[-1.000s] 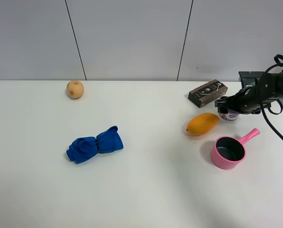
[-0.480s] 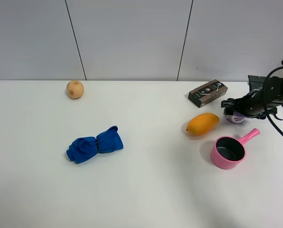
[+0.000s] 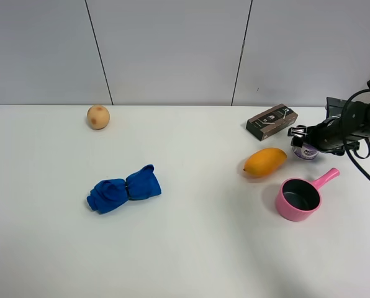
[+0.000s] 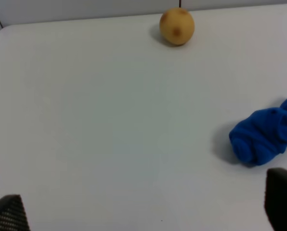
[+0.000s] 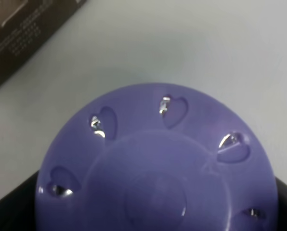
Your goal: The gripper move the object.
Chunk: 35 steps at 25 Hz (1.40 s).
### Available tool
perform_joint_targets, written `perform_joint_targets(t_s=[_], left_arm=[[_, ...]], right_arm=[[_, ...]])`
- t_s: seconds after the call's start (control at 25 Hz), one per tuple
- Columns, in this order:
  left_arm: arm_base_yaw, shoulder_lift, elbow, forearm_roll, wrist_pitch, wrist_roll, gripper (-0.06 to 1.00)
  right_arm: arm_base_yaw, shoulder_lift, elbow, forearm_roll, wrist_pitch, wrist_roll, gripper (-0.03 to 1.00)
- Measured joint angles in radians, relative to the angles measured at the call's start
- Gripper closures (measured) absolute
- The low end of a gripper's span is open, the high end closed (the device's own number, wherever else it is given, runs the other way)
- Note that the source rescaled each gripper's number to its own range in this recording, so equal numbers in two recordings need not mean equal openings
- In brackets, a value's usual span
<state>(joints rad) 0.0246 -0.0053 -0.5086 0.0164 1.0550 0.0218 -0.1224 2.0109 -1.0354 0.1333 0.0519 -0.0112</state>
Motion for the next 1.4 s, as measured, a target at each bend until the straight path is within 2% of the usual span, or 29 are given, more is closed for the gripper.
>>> perform_joint_targets(t_s=[0.24,0.28,0.4,0.44,0.48,0.56,0.8,1.08,1.24,1.4], left_arm=[[0.0,0.0,0.0,0.0,0.0,0.0,-0.06],[0.0,0.0,0.0,0.0,0.0,0.0,-0.06],[0.0,0.0,0.0,0.0,0.0,-0.001,-0.06],[0.0,0.0,0.0,0.0,0.0,-0.001,-0.06],[0.0,0.0,0.0,0.0,0.0,-0.001,-0.06],[0.0,0.0,0.0,0.0,0.0,-0.001,-0.06],[0.0,0.0,0.0,0.0,0.0,-0.001,-0.06],[0.0,0.0,0.0,0.0,0.0,0.0,-0.06],[0.0,0.0,0.0,0.0,0.0,0.0,-0.06],[0.0,0.0,0.0,0.0,0.0,-0.001,-0.06]], right_arm=[[0.0,0.007,0.0,0.001,-0.011,0.0,0.97],[0.0,0.007,0.0,0.005,-0.01,0.005,0.92],[0.0,0.015,0.0,0.019,-0.001,0.035,0.26],[0.0,0.016,0.0,0.019,-0.001,0.047,0.14],[0.0,0.016,0.0,0.02,-0.001,0.06,0.07],[0.0,0.016,0.0,0.02,-0.001,0.073,0.01],[0.0,0.015,0.0,0.02,0.007,0.079,-0.03],[0.0,-0.077,0.0,0.018,0.098,0.075,-0.03],[0.0,-0.183,0.0,0.0,0.196,0.049,-0.03],[0.0,-0.316,0.0,-0.027,0.352,-0.016,-0.03]])
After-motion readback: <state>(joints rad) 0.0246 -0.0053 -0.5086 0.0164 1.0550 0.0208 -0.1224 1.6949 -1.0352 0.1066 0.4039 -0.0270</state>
